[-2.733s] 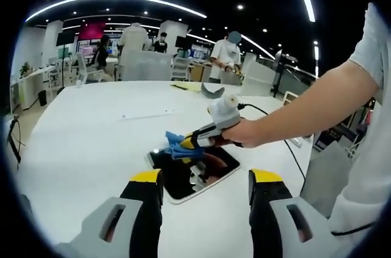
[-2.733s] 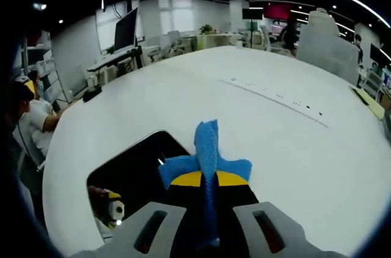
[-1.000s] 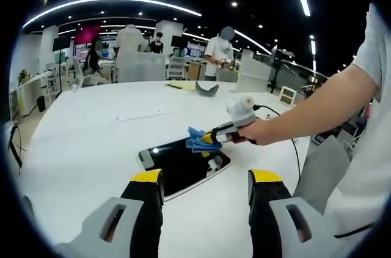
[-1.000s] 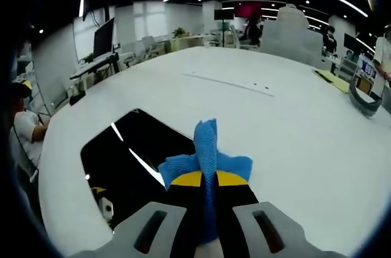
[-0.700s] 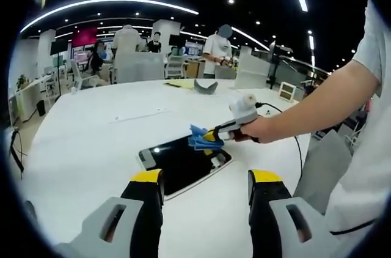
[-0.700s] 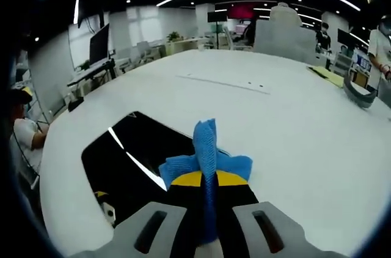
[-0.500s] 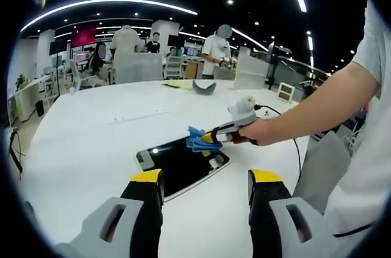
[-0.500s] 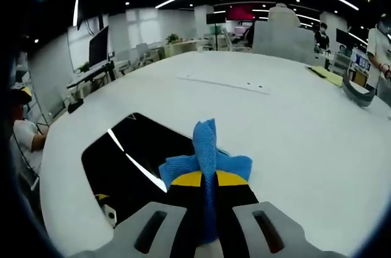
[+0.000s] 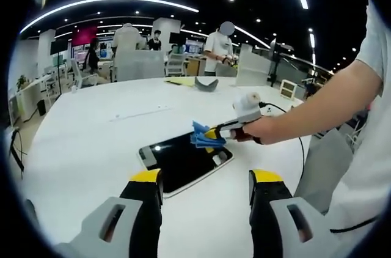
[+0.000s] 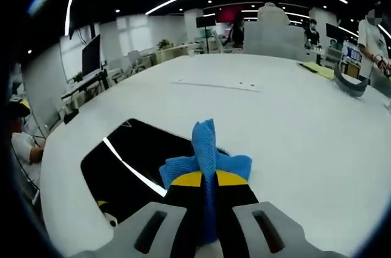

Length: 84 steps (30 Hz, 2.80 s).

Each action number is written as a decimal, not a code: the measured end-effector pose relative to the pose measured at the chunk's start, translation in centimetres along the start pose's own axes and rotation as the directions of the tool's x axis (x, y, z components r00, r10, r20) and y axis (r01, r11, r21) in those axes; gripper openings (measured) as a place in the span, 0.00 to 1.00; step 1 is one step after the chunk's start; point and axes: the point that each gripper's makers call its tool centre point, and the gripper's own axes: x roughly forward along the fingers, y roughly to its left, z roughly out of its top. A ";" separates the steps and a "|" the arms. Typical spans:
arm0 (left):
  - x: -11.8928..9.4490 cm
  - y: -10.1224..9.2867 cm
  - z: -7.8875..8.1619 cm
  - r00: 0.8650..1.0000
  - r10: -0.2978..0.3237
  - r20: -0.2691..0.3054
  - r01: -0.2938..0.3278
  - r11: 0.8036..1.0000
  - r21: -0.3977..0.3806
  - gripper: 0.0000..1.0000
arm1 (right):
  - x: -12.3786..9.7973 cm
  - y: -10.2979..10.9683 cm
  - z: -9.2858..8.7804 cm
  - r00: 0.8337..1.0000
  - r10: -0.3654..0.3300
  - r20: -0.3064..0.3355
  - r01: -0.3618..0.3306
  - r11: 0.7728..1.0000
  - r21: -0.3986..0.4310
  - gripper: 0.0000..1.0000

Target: Wipe the mirror surface with the cleaning cloth until all visible marks leave the cleaned area.

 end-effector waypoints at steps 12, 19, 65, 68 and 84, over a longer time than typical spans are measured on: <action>0.5 -0.6 -0.3 1.000 -0.029 0.000 0.029 1.000 0.002 0.55 | -1.5 0.6 -1.0 0.996 -0.085 0.030 0.083 0.995 0.063 0.01; 0.6 -0.5 -0.1 0.999 -0.040 0.000 0.040 0.999 0.002 0.55 | -1.5 0.8 -0.9 0.996 -0.090 0.021 0.089 0.994 0.067 0.01; -0.4 1.2 -0.2 1.000 -0.019 -0.002 0.019 1.000 -0.018 0.54 | 1.8 9.1 0.7 0.996 0.089 0.010 -0.089 0.996 0.008 0.01; -0.5 1.2 -0.4 1.000 -0.014 -0.005 0.014 1.000 -0.018 0.54 | 2.0 9.6 0.7 0.995 0.097 0.006 -0.097 0.995 -0.006 0.01; -0.5 1.4 -0.7 1.000 -0.008 -0.007 0.008 1.000 -0.031 0.54 | 3.0 12.7 1.0 0.985 0.169 -0.017 -0.170 0.983 -0.066 0.01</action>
